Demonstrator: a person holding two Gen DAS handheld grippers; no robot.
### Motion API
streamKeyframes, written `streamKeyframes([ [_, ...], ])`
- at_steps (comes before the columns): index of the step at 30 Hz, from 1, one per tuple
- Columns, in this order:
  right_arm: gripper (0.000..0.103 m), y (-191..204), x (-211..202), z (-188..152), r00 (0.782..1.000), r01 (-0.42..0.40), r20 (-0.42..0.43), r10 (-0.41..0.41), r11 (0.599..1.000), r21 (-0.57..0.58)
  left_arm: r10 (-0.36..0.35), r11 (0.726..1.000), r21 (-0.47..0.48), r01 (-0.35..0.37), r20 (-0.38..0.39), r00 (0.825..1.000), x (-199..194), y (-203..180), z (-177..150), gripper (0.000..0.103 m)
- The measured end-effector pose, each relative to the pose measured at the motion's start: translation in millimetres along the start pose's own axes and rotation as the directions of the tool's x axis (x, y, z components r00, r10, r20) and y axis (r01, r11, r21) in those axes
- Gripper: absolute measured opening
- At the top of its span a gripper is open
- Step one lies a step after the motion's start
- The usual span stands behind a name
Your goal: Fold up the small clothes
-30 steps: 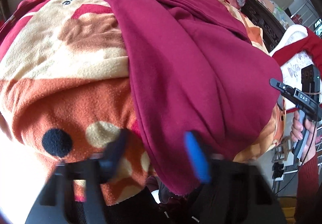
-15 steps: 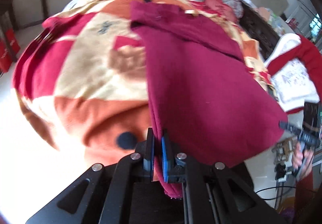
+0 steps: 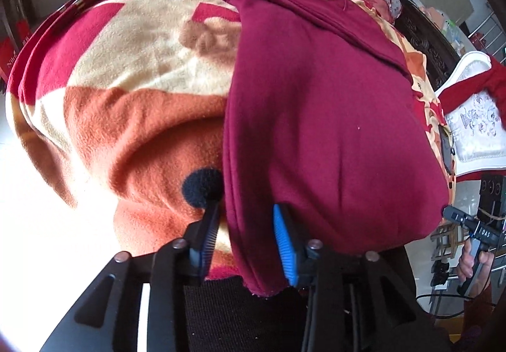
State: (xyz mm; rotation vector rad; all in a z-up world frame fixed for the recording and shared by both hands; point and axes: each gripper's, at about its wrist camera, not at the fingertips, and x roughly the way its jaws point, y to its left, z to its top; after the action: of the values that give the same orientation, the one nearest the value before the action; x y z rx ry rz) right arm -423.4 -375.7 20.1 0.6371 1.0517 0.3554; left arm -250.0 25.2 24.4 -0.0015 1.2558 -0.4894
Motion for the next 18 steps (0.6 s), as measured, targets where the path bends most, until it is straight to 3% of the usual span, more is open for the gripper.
streamKeyframes([
  [2, 0.018, 1.6, 2.2, 2.4, 1.0, -0.008, 0.006, 0.008, 1.0, -0.004, 0.023, 0.999, 0.034, -0.023, -0.007, 1.0, 0.9, -7.4, -1.5, 0.04],
  [3, 0.012, 3.3, 2.3, 3.1, 1.0, -0.012, -0.001, 0.012, 1.0, -0.007, 0.029, 0.998, 0.056, -0.028, -0.021, 0.999, 1.8, -10.5, -1.7, 0.031],
  [4, 0.001, 6.3, 5.2, 3.8, 1.0, -0.006, -0.018, 0.006, 1.0, -0.024, 0.031, 0.996, 0.087, -0.027, -0.04, 0.999, 2.6, -14.7, -2.5, 0.013],
  [5, 0.0, 9.8, 8.5, 3.1, 0.999, 0.008, -0.03, -0.009, 0.999, -0.048, 0.033, 0.995, 0.1, -0.028, -0.045, 0.998, 1.6, -16.7, -2.2, 0.011],
  [8, 0.0, 18.8, 0.7, 11.4, 1.0, -0.017, -0.017, 0.016, 0.996, -0.083, -0.015, 0.994, 0.105, 0.019, -0.035, 0.999, -13.0, -18.1, 4.9, 0.008],
  [12, 0.0, 27.4, -28.1, 34.7, 0.987, -0.114, 0.1, 0.123, 0.989, -0.091, -0.095, 0.991, 0.096, 0.092, 0.029, 0.995, -41.3, -19.5, 30.3, 0.007],
  [18, 0.0, 29.9, -43.3, 88.8, 0.96, -0.132, 0.235, 0.152, 0.987, -0.096, -0.142, 0.989, 0.074, 0.131, 0.17, 0.975, -67.9, -22.0, 94.5, 0.007],
])
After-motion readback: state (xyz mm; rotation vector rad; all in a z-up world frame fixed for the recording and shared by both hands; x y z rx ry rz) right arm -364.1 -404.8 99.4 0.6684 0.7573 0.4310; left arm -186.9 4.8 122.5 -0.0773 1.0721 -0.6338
